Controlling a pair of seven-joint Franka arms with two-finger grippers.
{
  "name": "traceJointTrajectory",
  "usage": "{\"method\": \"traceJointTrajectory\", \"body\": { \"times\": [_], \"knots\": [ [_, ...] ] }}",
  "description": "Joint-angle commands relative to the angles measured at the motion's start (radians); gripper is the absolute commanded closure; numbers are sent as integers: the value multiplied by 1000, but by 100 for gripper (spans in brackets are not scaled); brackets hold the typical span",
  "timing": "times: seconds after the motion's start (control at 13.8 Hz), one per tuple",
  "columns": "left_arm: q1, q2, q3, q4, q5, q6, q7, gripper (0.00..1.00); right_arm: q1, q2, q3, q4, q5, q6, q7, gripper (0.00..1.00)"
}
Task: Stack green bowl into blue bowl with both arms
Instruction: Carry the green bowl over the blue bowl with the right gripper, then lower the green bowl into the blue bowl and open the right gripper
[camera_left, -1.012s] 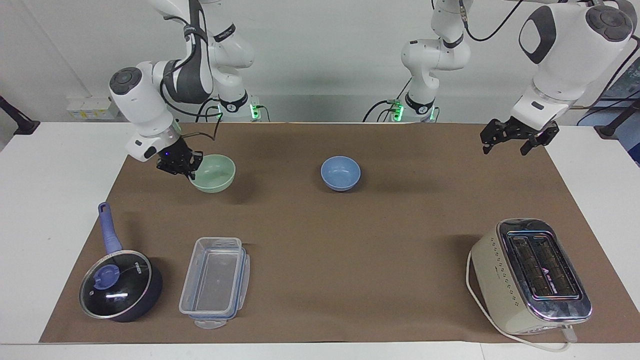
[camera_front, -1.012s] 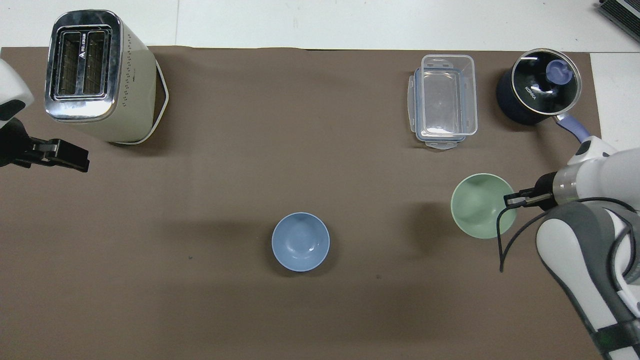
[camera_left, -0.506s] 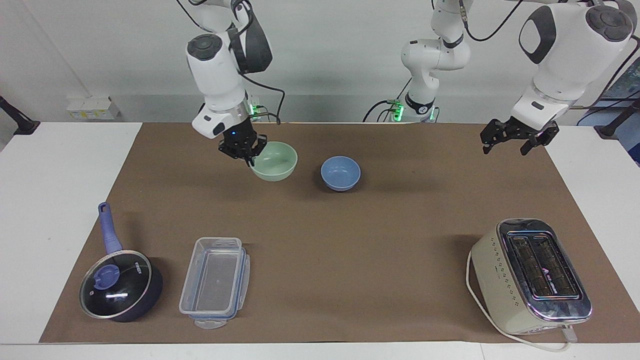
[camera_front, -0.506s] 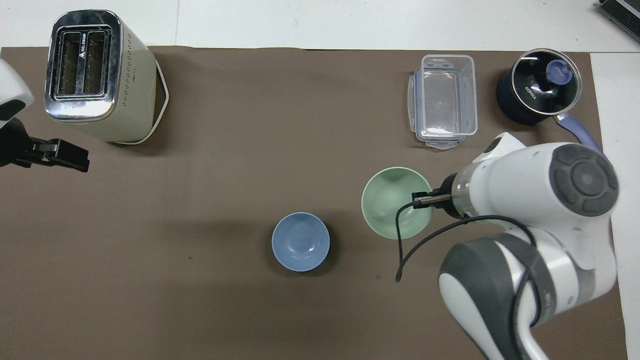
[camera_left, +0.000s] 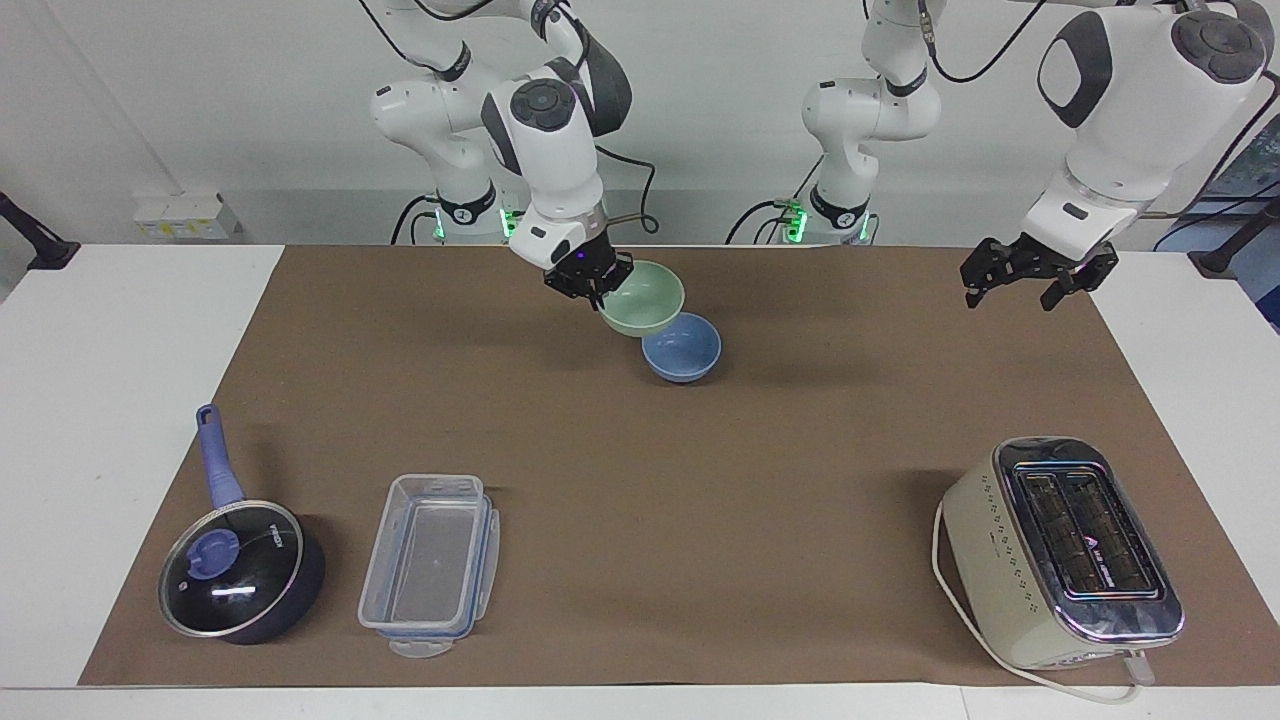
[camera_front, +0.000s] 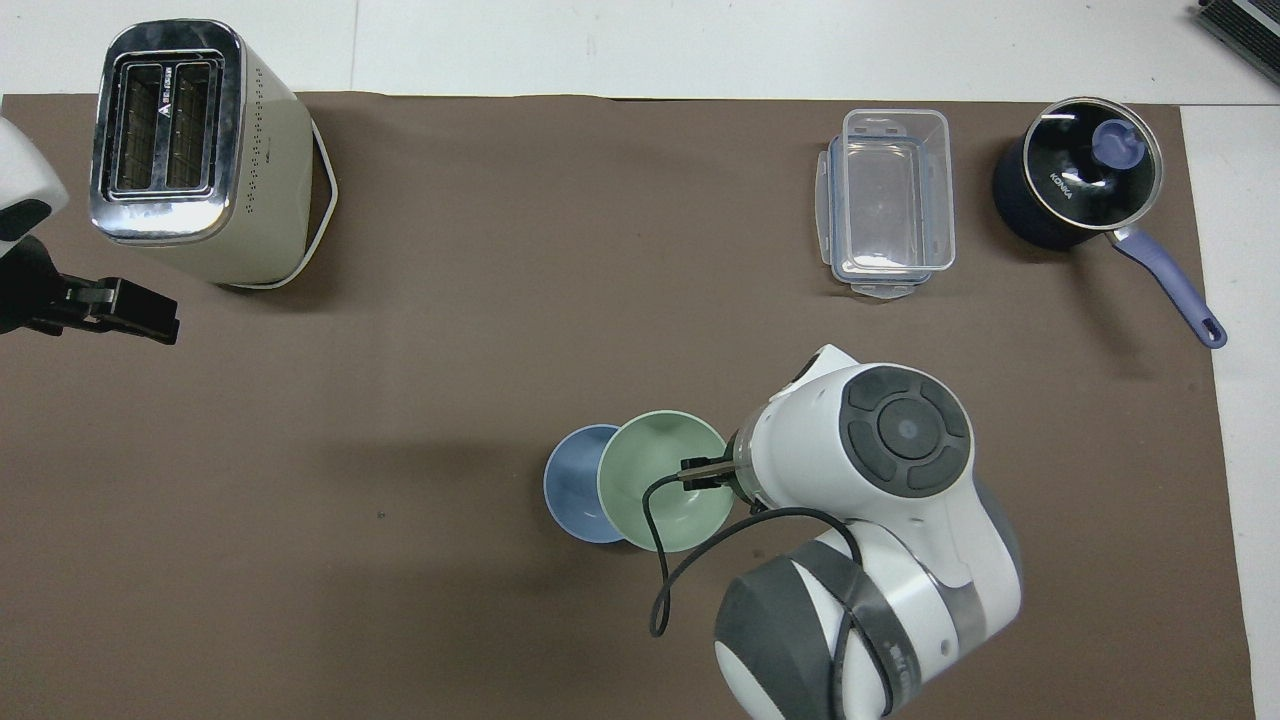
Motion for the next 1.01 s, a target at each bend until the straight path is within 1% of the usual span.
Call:
{"method": "traceJointTrajectory", "body": {
  "times": [0.0,0.22,0.29,0.43,0.58,0.8,0.94],
  "knots": [
    [10,-2,-5,4,5,-14,7,0,38,41,-5,-34,76,119,19,100],
    [10,-2,-6,4,5,-14,7,0,70,96,-5,-31,87,176,42,100],
    [12,-2,-6,4,5,-14,7,0,76,112,-5,-33,87,211,57,100],
    [10,-2,-6,4,5,-14,8,0,96,132,-4,-33,87,225,70,100],
    [10,-2,-6,4,5,-14,8,0,103,147,-4,-36,87,226,82,100],
    [10,-2,-6,4,5,-12,7,0,112,149,-5,-50,87,233,79,100],
    [10,-2,-5,4,5,-12,8,0,113,164,-5,-51,85,288,65,100]
  ]
}}
